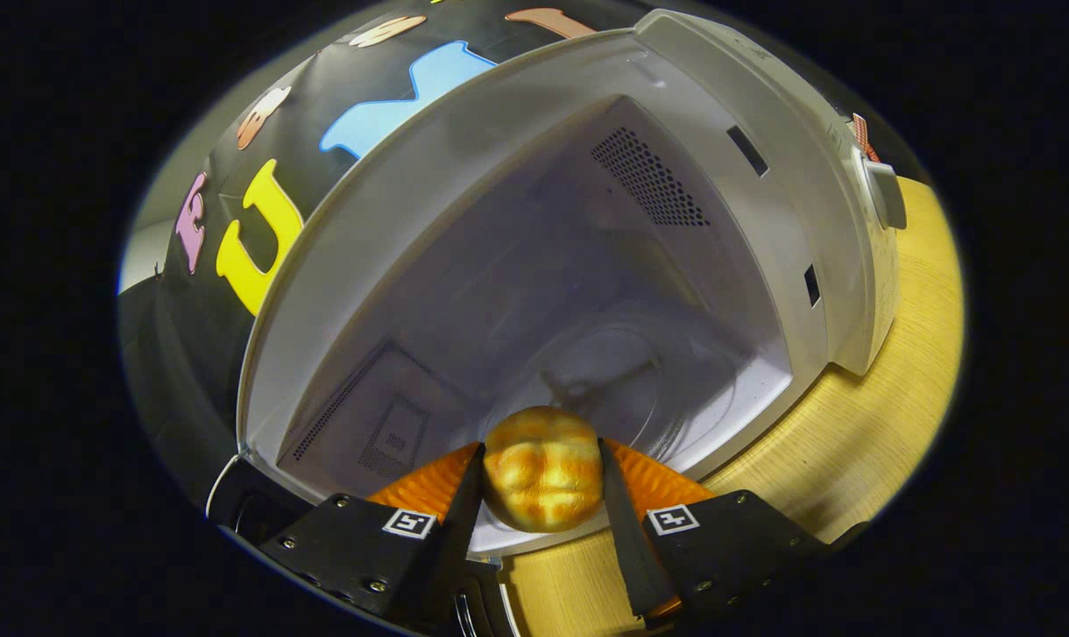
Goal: Open the microwave, put the food inside, and close the microwave door.
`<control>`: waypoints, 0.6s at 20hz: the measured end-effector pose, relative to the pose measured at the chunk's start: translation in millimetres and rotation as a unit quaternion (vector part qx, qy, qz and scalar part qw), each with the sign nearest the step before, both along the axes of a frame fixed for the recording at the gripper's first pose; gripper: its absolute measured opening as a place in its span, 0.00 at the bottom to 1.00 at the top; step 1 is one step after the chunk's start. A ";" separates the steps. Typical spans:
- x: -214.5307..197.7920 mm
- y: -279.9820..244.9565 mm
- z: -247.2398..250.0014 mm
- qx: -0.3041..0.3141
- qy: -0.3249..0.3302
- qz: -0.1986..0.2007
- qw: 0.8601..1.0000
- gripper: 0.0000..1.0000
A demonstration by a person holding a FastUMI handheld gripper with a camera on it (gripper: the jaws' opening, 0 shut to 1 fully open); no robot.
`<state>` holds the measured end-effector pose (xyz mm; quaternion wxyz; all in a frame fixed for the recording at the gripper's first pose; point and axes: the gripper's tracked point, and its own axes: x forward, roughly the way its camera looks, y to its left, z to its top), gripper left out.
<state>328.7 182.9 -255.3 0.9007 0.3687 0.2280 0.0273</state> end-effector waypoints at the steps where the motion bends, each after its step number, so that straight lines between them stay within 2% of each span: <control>1: 2.0 -0.5 -2.2 -0.004 0.002 -0.003 1.000 0.72; 3: 5.0 -5.7 -5.1 -0.026 0.006 -0.016 1.000 0.76; 6: 8.3 -11.6 2.1 -0.042 -0.010 -0.024 0.999 0.97; 12: -14.7 -13.3 22.5 -0.057 -0.017 0.002 0.998 0.97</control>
